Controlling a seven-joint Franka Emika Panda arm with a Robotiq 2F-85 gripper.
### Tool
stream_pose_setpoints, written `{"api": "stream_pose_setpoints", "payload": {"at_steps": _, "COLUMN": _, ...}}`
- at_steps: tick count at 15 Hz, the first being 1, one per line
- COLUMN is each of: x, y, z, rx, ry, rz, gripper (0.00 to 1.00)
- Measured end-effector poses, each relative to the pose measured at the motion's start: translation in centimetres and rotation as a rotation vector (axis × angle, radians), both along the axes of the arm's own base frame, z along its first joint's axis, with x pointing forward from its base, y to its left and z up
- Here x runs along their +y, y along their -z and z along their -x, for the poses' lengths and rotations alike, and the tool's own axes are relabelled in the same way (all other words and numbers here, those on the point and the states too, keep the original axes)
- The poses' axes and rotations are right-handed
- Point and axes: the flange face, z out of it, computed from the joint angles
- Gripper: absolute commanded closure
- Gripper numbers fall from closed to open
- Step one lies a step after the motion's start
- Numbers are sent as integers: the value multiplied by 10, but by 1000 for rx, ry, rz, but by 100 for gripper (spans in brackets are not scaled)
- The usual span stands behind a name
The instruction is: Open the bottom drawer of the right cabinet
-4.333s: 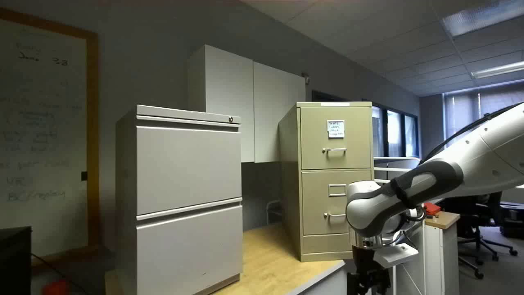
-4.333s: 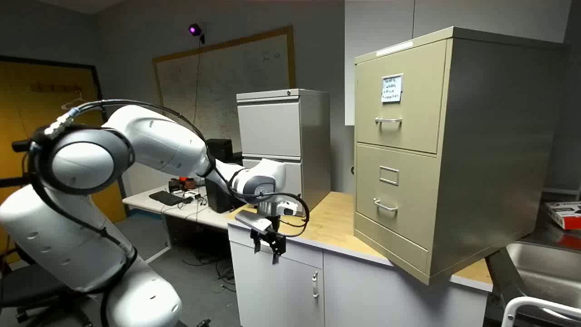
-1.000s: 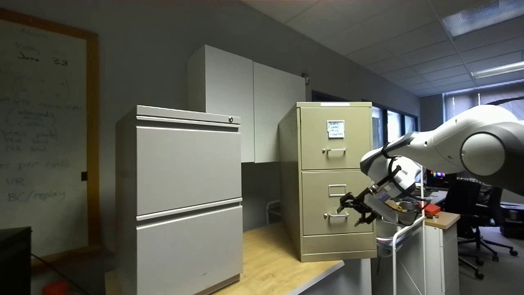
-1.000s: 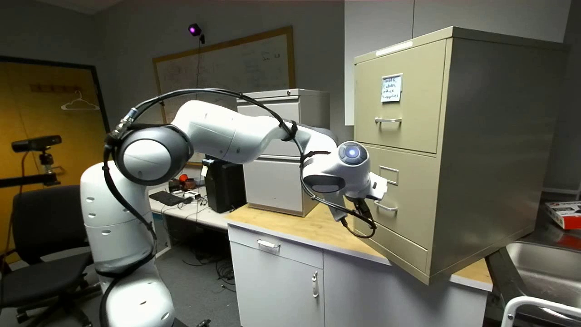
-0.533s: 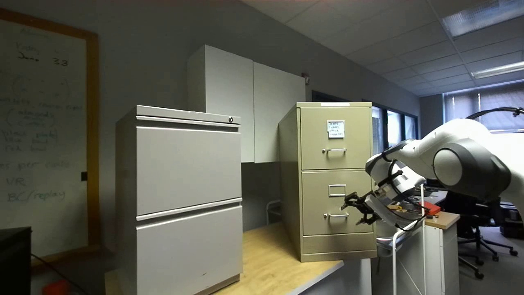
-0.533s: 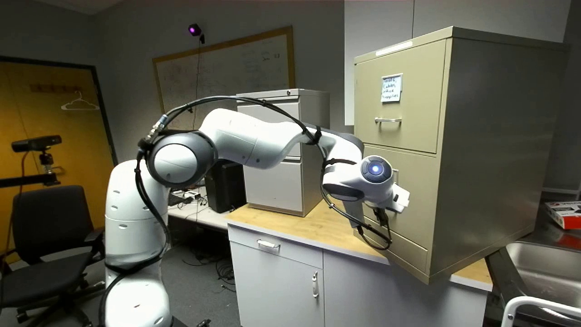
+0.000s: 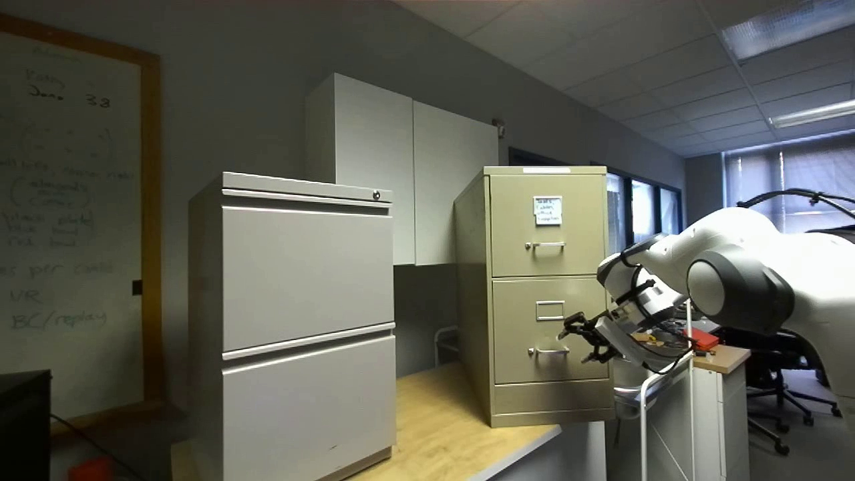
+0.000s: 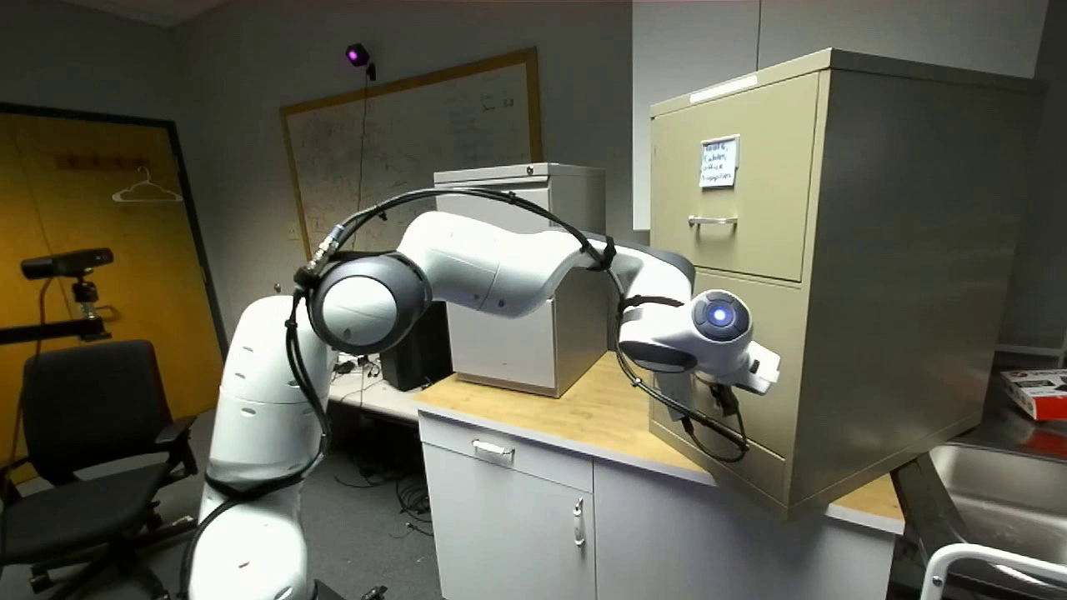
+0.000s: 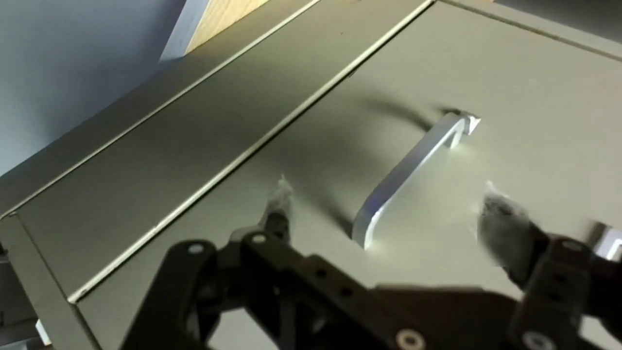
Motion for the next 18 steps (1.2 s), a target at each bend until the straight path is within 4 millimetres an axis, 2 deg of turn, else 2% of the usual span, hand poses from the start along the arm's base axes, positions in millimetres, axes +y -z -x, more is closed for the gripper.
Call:
{"api": "stream_pose_setpoints", "payload": {"at_steps": 6, "x": -3, "y": 23, "z": -36, "rx": 19, "ry": -38, "rz": 9, "gripper": 0}}
{"api": "stream_pose_setpoints", "payload": {"at_steps": 7, "x": -3, "y": 27, "z": -41, "rx": 24, "ry": -49, "rz": 6, "gripper": 25}}
{"api": "stream_pose_setpoints", "payload": {"at_steps": 8, "x": -3, "y": 32, "z": -44, "rx": 31, "ry": -60, "rz": 4, "gripper": 25}}
{"api": "stream_pose_setpoints", "payload": {"at_steps": 9, "x": -3, "y": 36, "z": -47, "rx": 40, "ry": -68, "rz": 5, "gripper": 31}}
{"api": "stream_pose_setpoints", "payload": {"at_steps": 11, "x": -4, "y": 40, "z": -50, "rx": 53, "ry": -75, "rz": -8, "gripper": 46}}
{"api": "stream_pose_setpoints", "payload": {"at_steps": 18, "x": 4, "y": 28, "z": -56, "rx": 89, "ry": -40, "rz": -56, "gripper": 98}}
